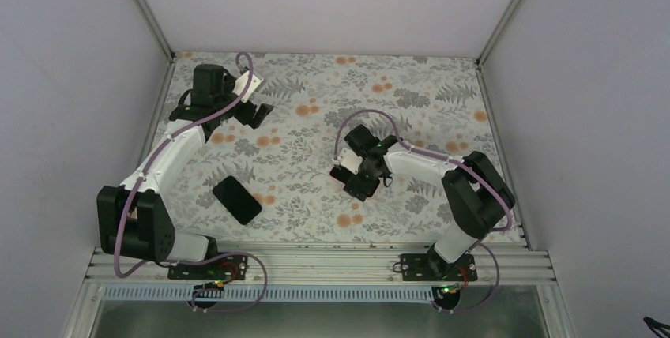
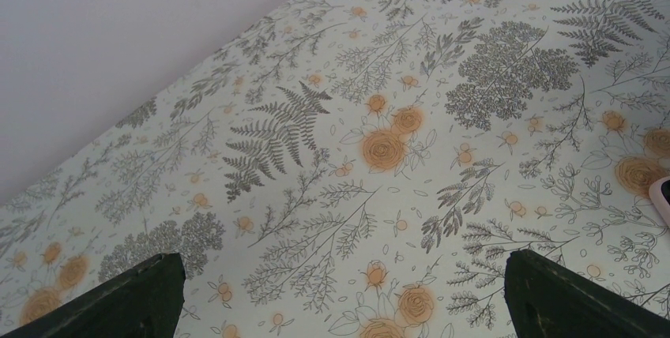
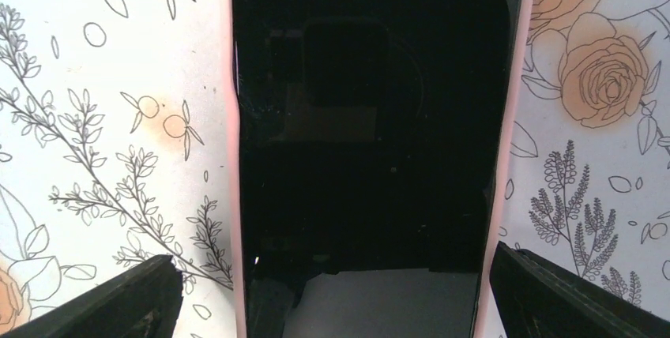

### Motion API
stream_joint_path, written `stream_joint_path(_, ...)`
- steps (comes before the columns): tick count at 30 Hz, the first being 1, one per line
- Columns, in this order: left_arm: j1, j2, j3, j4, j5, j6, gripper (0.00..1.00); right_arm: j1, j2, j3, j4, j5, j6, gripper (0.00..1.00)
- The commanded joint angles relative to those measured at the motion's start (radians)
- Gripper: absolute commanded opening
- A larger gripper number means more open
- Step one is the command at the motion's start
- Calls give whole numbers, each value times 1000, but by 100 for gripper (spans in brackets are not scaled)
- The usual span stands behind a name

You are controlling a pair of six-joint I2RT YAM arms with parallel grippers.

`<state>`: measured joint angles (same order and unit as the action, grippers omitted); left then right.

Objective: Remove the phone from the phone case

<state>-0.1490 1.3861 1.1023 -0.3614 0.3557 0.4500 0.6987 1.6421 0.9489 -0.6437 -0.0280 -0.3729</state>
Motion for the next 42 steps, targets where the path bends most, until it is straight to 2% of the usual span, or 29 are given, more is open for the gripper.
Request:
stream_joint_path(1,-6,2,15,0,20,7,100,-3,13,-10,31,11,16,100)
stream_joint_path(12,-13,31,54,-35,94,7,100,-7,63,-43,60,-12,-1,100)
stream_joint_path(16,-14,58,80,-63,171,-7,100,-8,43,-44,65,0,-1,88)
stream_joint_path(20,-15,96,107,-107,297,-42,100,-8,-9,-48,92,52,-2,84)
stream_joint_path(24,-14,186,169,-234,522,-4,100,-7,-67,-38,124,110,-3,81)
stream_joint_path(32,-19,418,352,-511,774,108,100,-1,-132,64,173,161,-17,83)
stream_joint_path(37,-22,562,447,-581,869,86,100,13,-89,140,201,176,-21,84)
stream_joint_path(42,-36,646,511,-574,879,14,100,28,-58,212,230,181,-30,83)
